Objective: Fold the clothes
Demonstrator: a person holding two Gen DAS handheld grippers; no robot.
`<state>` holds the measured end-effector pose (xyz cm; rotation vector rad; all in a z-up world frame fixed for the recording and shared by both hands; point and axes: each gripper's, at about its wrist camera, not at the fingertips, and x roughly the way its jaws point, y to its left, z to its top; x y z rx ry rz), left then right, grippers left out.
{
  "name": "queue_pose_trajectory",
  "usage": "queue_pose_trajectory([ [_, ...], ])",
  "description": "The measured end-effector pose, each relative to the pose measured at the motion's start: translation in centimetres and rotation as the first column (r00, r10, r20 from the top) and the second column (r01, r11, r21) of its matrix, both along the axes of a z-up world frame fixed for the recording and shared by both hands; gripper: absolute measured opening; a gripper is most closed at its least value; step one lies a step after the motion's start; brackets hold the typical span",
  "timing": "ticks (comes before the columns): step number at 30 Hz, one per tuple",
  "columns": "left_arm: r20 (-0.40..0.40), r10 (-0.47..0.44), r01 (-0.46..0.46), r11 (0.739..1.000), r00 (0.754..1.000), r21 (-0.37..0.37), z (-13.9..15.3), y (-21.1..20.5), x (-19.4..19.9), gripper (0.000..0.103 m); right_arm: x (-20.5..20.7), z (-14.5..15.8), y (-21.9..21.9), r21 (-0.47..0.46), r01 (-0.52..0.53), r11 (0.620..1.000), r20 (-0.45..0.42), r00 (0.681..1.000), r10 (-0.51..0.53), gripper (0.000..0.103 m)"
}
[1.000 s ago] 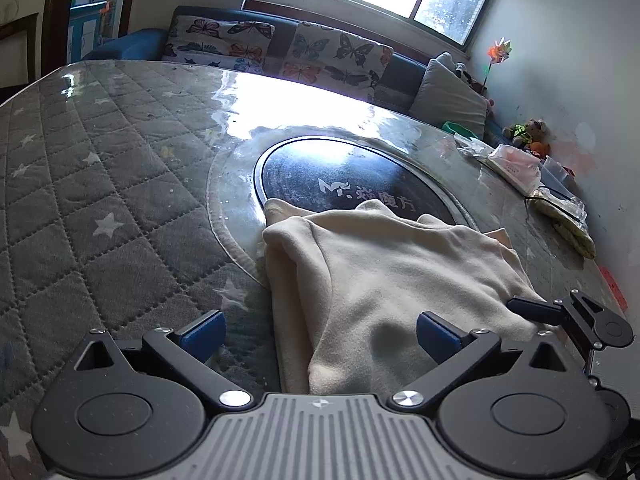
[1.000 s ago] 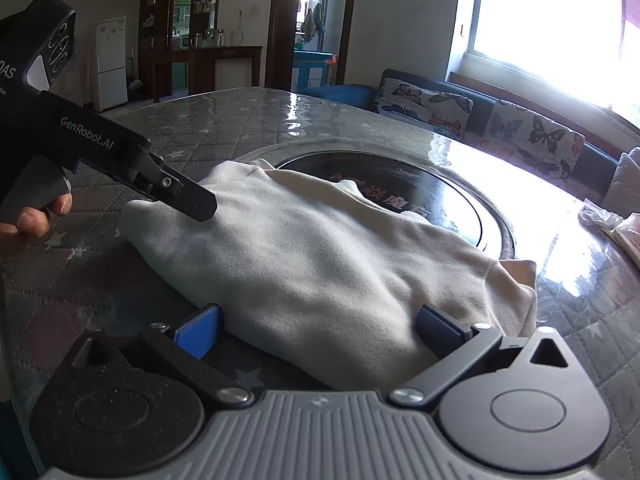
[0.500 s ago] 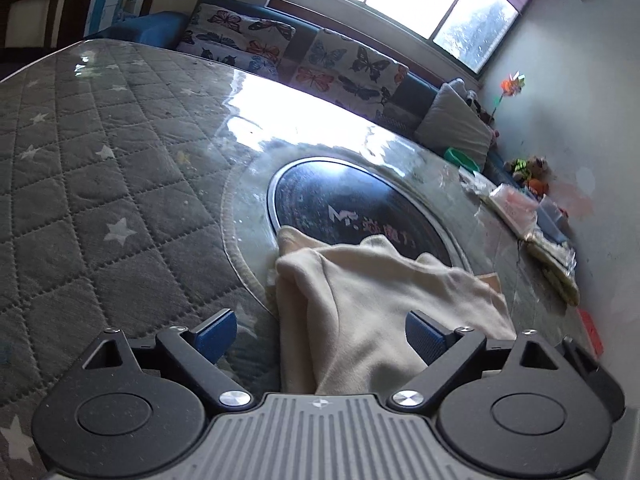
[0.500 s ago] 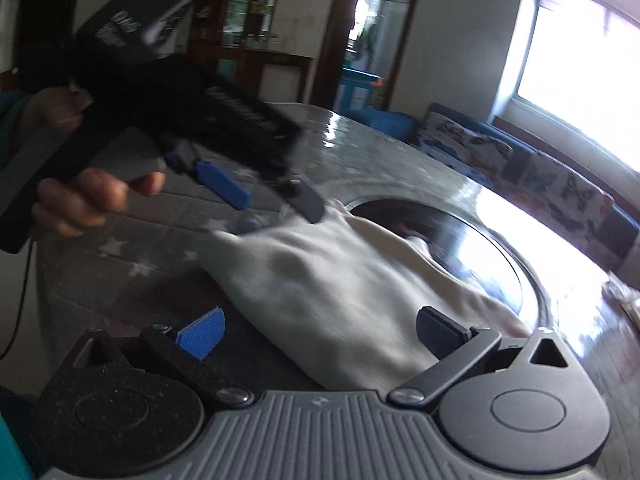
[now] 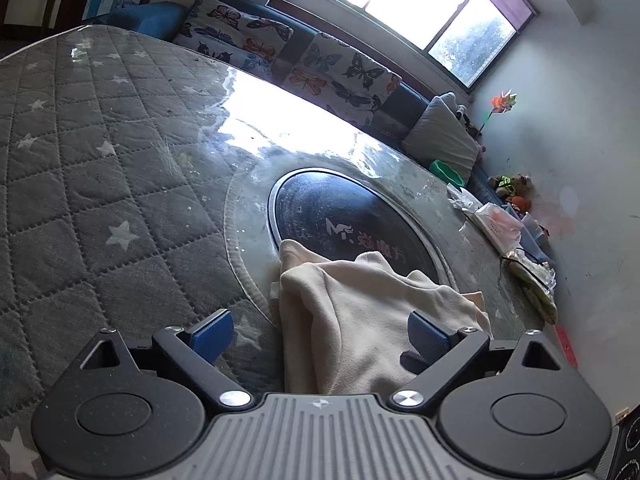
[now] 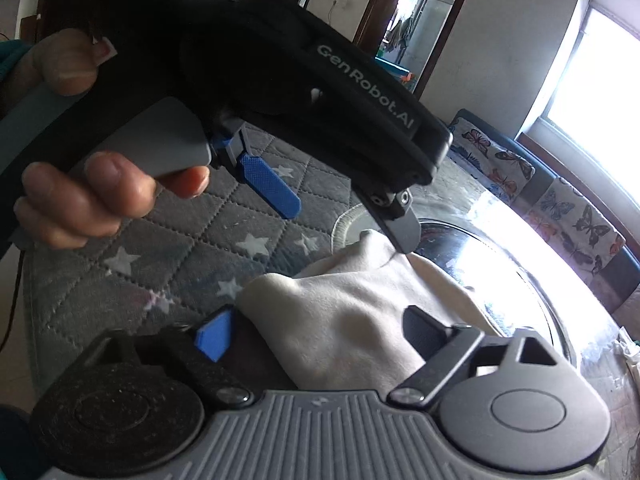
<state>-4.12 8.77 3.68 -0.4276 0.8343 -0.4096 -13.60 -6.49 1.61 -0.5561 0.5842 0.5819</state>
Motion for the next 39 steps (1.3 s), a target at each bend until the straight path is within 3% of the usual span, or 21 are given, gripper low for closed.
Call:
queue_pose_trajectory([
  [1, -0.005, 0.004, -0.004, 1.0, 1.0, -0.006, -0.1, 0.2, 0.1, 0.095, -0.1, 0.0, 0.1, -0.002, -0.008, 1.0, 0.003, 1.0, 0.008, 0.077],
  [3, -0.016, 0.008, -0.008, 1.0, 1.0, -0.019, -0.2, 0.5, 0.3, 0.095, -0.3, -0.1, 0.2, -0.005, -0.023, 1.0, 0.006, 1.0, 0.023, 0.07],
  [5, -0.022, 0.006, -0.006, 1.0, 1.0, -0.026, -0.2, 0.6, 0.3, 0.095, -0.5, -0.1, 0.3, -0.004, -0.041, 0.999, 0.011, 0.999, 0.041, 0.047],
  [7, -0.028, 0.005, -0.006, 1.0, 1.0, -0.03, -0.2, 0.6, 0.4, 0.095, -0.7, -0.1, 0.3, 0.0, -0.059, 0.998, 0.009, 0.998, 0.059, 0.035],
  [10, -0.042, 0.005, -0.007, 0.999, 0.999, -0.05, -0.2, 0.6, 0.3, 0.095, -0.6, 0.3, -0.3, 0.039, -0.052, 0.998, 0.006, 0.999, 0.052, 0.02],
  [12, -0.059, 0.006, -0.01, 0.997, 0.998, -0.074, -0.2, 0.6, 0.4, 0.095, -0.1, 1.1, -1.5, 0.103, -0.029, 0.994, -0.007, 1.0, 0.03, 0.017],
  [18, -0.137, 0.009, -0.034, 0.983, 0.99, -0.18, -0.5, 0.1, 0.9, 0.096, 0.7, 3.4, -4.6, 0.269, 0.039, 0.962, -0.035, 0.999, -0.031, 0.015],
  [25, -0.238, -0.017, -0.061, 0.947, 0.971, -0.314, -1.7, -1.5, 2.0, 0.093, 0.3, 3.7, -6.3, 0.335, 0.056, 0.94, -0.049, 0.998, -0.042, 0.014],
  [27, -0.254, -0.028, -0.052, 0.951, 0.967, -0.304, -2.1, -2.2, 2.4, 0.087, 0.5, 3.9, -7.0, 0.36, 0.054, 0.931, -0.06, 0.998, -0.035, 0.014],
  [32, -0.283, -0.055, -0.039, 0.948, 0.957, -0.316, -3.5, -2.7, 3.1, 0.046, 1.3, 3.7, -7.9, 0.388, 0.046, 0.92, -0.085, 0.996, -0.014, 0.016],
  [35, -0.282, -0.053, -0.039, 0.95, 0.958, -0.311, -3.9, -2.7, 3.0, 0.034, 1.4, 4.0, -9.0, 0.415, 0.06, 0.908, -0.11, 0.994, -0.015, 0.024],
  [39, -0.28, -0.051, -0.04, 0.95, 0.959, -0.309, -4.0, -2.4, 2.8, 0.032, 0.9, 4.3, -11.7, 0.442, 0.131, 0.887, -0.118, 0.989, -0.088, 0.039],
])
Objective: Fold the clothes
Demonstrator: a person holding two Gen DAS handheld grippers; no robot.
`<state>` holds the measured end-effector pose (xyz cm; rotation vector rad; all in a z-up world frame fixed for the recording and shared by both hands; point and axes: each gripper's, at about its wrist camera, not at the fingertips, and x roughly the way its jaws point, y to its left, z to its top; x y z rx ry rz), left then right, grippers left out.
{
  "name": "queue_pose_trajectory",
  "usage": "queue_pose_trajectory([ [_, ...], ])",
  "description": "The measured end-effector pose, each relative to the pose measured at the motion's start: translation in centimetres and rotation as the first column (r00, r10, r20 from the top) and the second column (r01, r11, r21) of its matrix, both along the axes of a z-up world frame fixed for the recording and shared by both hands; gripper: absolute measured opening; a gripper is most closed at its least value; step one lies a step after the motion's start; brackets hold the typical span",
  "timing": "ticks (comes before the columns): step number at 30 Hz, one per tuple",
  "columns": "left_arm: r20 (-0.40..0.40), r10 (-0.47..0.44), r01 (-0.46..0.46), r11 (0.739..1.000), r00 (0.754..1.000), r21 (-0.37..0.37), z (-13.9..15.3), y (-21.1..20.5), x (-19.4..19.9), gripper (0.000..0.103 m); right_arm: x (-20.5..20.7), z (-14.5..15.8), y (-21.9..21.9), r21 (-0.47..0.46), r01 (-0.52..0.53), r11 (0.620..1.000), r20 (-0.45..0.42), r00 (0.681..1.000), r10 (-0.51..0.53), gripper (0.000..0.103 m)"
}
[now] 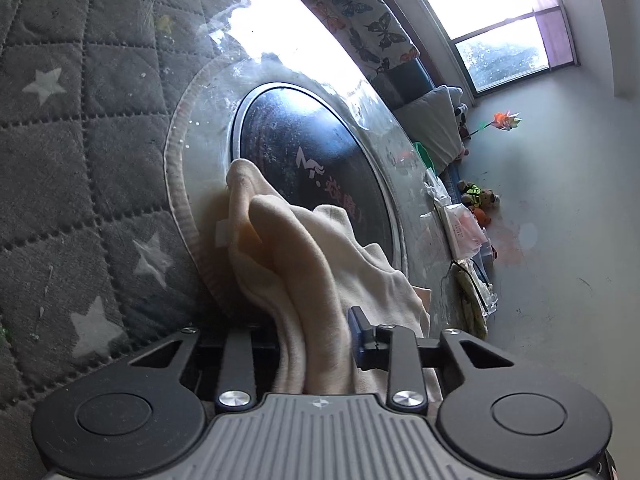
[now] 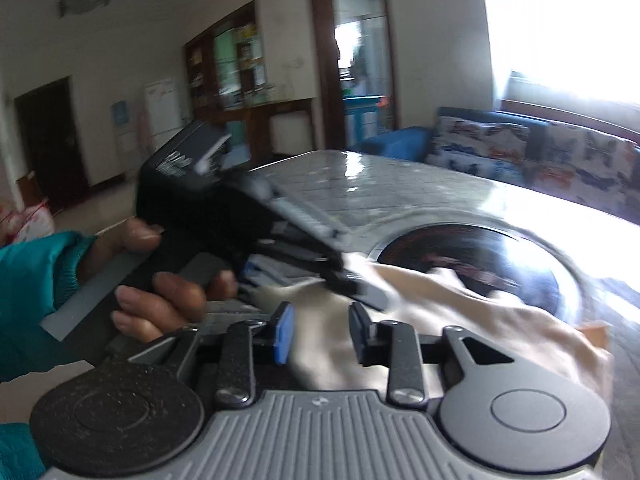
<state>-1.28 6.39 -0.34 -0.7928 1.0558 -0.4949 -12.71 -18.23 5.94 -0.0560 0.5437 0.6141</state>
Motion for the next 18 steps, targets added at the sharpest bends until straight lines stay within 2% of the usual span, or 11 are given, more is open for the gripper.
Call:
queue_pose_trajectory([
  [1, 0.004, 0.0, 0.0, 1.0, 1.0, 0.004, 0.0, 0.0, -0.1, 0.032, -0.4, -0.1, -0.8, 0.002, 0.033, 0.999, 0.001, 0.999, -0.033, 0.043],
  [4, 0.027, -0.006, 0.005, 1.0, 1.0, 0.028, 0.2, -0.4, -0.3, 0.034, -0.3, -0.4, -3.9, -0.005, 0.166, 0.986, -0.007, 0.986, -0.166, 0.045],
  [10, 0.083, -0.035, 0.026, 0.995, 0.996, 0.1, 0.9, -1.2, -0.8, 0.035, 2.3, -2.7, -9.9, -0.031, 0.421, 0.907, -0.07, 0.904, -0.422, 0.048],
  [14, 0.109, -0.053, 0.037, 0.989, 0.993, 0.142, 1.3, -1.5, -1.0, 0.035, 4.0, -4.2, -12.3, -0.035, 0.502, 0.864, -0.115, 0.857, -0.503, 0.047],
  [18, 0.126, -0.076, 0.052, 0.982, 0.989, 0.181, 1.6, -2.0, -1.0, 0.035, 5.2, -5.7, -13.8, 0.02, 0.51, 0.86, -0.184, 0.847, -0.498, 0.045],
])
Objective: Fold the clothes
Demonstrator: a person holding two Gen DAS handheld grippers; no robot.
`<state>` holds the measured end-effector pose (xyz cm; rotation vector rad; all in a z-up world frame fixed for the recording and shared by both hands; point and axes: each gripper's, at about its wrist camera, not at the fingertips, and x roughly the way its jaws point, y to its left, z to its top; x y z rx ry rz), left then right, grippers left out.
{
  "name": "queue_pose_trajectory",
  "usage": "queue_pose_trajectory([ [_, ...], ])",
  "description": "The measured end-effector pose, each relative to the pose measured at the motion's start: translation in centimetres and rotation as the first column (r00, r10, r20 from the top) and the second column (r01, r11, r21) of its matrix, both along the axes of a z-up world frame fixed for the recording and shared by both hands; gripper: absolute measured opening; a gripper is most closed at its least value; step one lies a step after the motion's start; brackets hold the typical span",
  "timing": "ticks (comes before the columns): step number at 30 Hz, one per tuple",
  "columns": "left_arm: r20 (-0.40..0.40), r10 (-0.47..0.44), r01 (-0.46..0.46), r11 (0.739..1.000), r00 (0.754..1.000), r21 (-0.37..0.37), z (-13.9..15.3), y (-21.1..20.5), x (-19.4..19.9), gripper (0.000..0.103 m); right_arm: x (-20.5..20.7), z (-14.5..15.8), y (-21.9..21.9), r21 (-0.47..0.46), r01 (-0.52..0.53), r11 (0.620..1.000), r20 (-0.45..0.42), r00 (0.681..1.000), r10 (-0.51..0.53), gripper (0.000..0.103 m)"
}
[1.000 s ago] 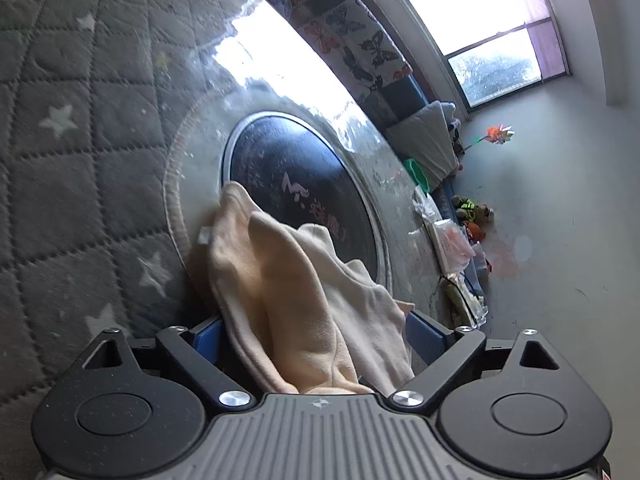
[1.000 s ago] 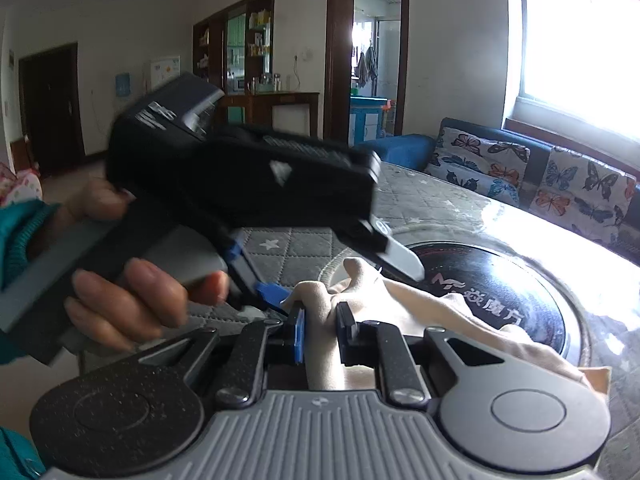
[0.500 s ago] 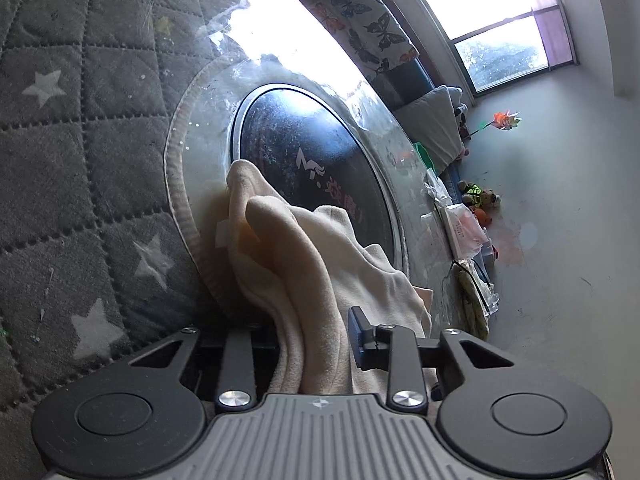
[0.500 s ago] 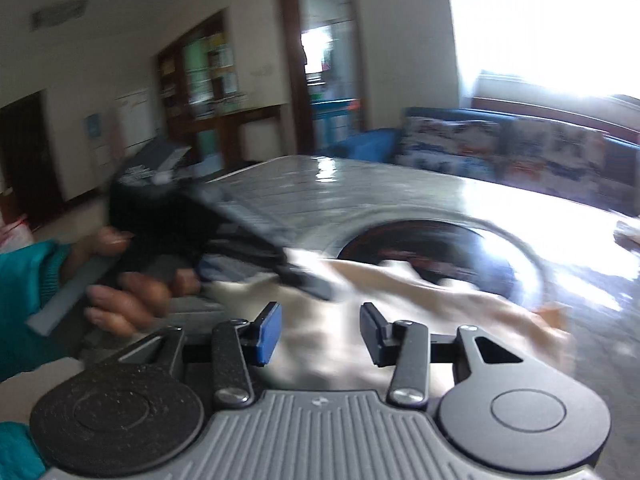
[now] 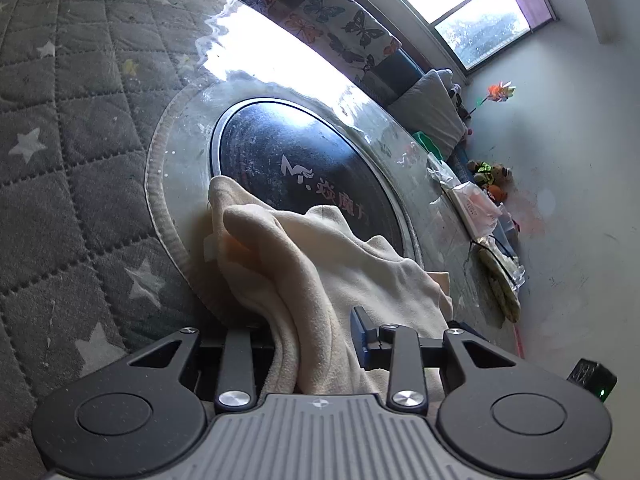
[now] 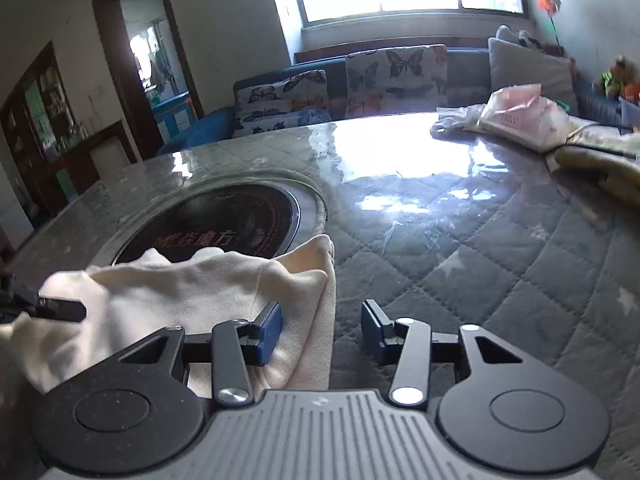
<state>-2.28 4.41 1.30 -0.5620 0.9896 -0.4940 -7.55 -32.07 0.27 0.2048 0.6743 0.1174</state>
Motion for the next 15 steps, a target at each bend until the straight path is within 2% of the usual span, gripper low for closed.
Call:
queue_pose_trajectory([
  [4, 0.031, -0.026, 0.024, 0.998, 0.999, 0.056, 0.4, -0.6, -0.1, 0.033, -0.1, 0.3, 0.8, 0.016, -0.031, 0.999, -0.001, 1.0, 0.031, 0.032],
  [7, 0.054, -0.045, 0.039, 0.994, 0.998, 0.103, 0.7, -1.0, -0.3, 0.03, -0.3, 0.7, 1.6, 0.015, -0.043, 0.999, 0.004, 0.999, 0.043, 0.013],
  [11, 0.09, -0.068, 0.053, 0.985, 0.994, 0.165, 1.3, -1.5, -0.7, 0.019, -1.2, 1.6, 1.9, 0.031, -0.039, 0.999, 0.032, 0.999, 0.038, 0.01],
  [15, 0.144, -0.094, 0.066, 0.981, 0.985, 0.184, 2.7, -1.9, -1.2, 0.016, -2.6, 3.0, 2.0, 0.04, -0.027, 0.999, 0.078, 0.997, 0.023, 0.01],
])
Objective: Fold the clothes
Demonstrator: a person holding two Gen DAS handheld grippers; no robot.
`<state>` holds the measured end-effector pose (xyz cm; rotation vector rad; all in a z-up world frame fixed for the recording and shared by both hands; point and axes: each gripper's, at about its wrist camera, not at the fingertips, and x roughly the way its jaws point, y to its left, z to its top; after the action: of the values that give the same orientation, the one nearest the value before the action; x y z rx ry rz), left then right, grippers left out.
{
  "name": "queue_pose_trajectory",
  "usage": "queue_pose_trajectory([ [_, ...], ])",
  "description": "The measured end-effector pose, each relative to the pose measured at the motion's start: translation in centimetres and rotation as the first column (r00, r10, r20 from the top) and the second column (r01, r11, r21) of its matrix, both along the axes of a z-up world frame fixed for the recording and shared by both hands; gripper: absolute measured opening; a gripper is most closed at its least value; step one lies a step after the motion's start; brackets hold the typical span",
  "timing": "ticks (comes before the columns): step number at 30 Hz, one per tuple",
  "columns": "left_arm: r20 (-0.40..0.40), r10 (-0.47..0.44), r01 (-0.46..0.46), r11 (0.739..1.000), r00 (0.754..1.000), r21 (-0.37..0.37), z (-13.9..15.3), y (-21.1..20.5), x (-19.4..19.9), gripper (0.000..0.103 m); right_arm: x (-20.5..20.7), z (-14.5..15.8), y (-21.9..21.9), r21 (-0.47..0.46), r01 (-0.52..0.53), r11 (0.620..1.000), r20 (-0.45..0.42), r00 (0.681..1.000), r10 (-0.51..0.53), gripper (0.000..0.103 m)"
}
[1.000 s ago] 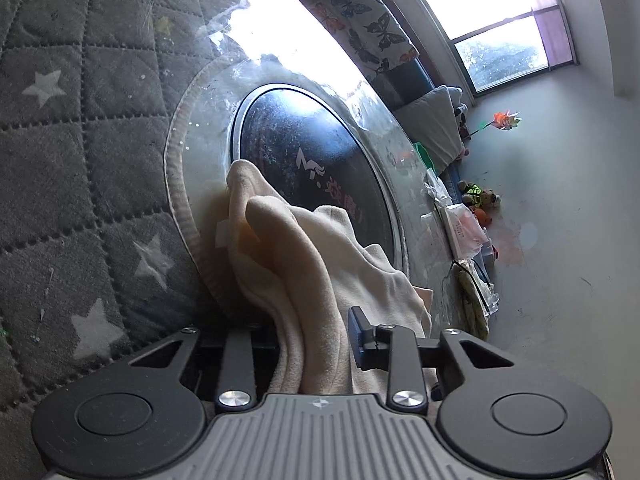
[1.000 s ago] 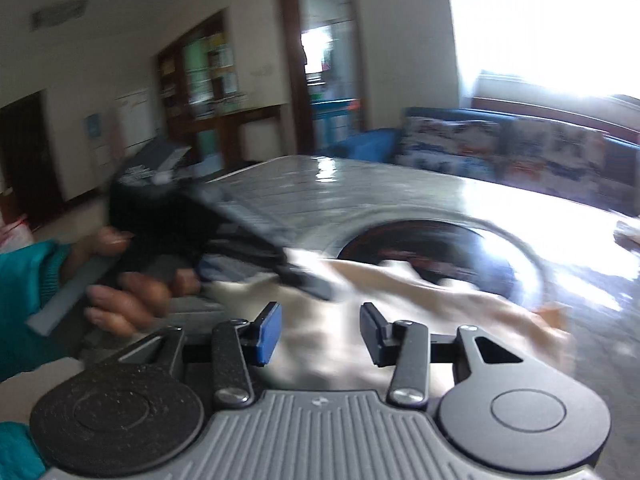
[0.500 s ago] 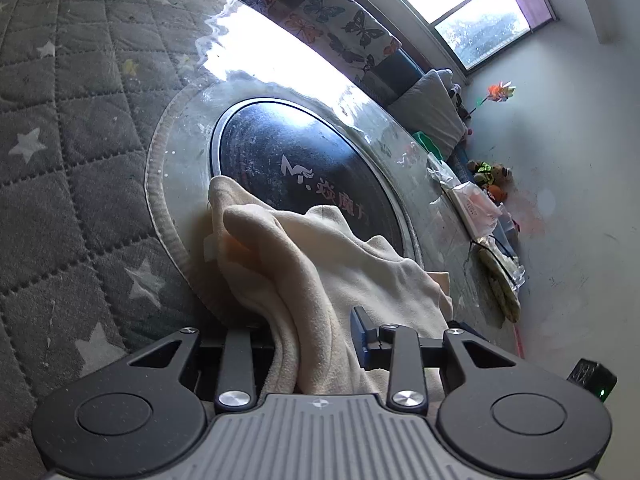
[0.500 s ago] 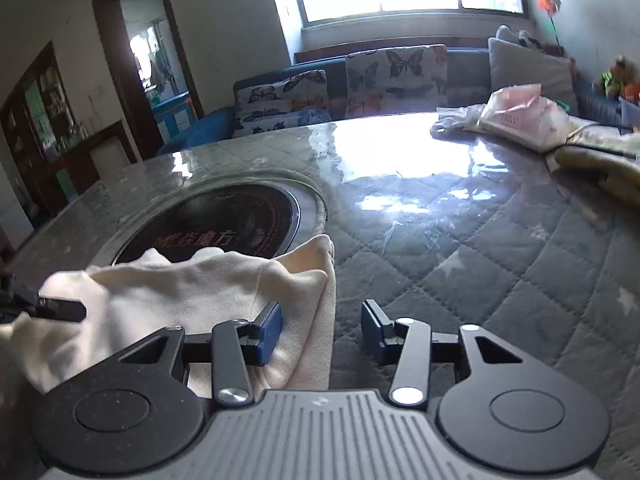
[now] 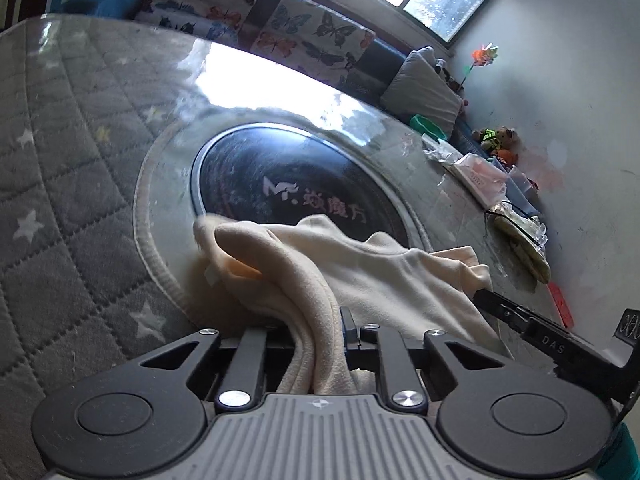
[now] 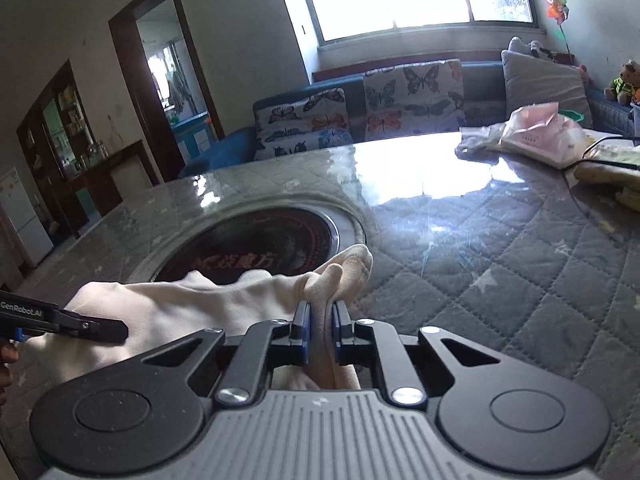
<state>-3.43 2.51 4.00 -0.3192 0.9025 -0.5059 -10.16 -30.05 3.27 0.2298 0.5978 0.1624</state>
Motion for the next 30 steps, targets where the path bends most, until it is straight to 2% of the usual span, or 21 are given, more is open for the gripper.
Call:
queue_pose_trajectory([
  [6, 0.069, -0.08, 0.079, 0.997, 0.994, 0.008, 2.6, -2.3, -0.2, 0.016, -2.5, 2.5, -0.3, -0.014, 0.019, 1.0, 0.063, 0.998, -0.018, 0.01],
  [14, 0.131, -0.207, 0.209, 0.978, 0.97, 0.0, 5.3, -8.2, -0.1, 0.016, -6.0, 5.5, -3.9, -0.053, 0.141, 0.989, 0.123, 0.983, -0.133, 0.01],
  [21, 0.148, -0.321, 0.323, 0.946, 0.935, 0.009, 6.1, -15.2, -0.1, 0.016, -8.8, 7.8, -8.6, -0.107, 0.267, 0.958, 0.166, 0.955, -0.248, 0.01],
  [30, 0.155, -0.413, 0.41, 0.911, 0.897, 0.056, 6.4, -22.9, 0.3, 0.016, -10.7, 8.2, -13.6, -0.139, 0.378, 0.915, 0.177, 0.919, -0.353, 0.01],
])
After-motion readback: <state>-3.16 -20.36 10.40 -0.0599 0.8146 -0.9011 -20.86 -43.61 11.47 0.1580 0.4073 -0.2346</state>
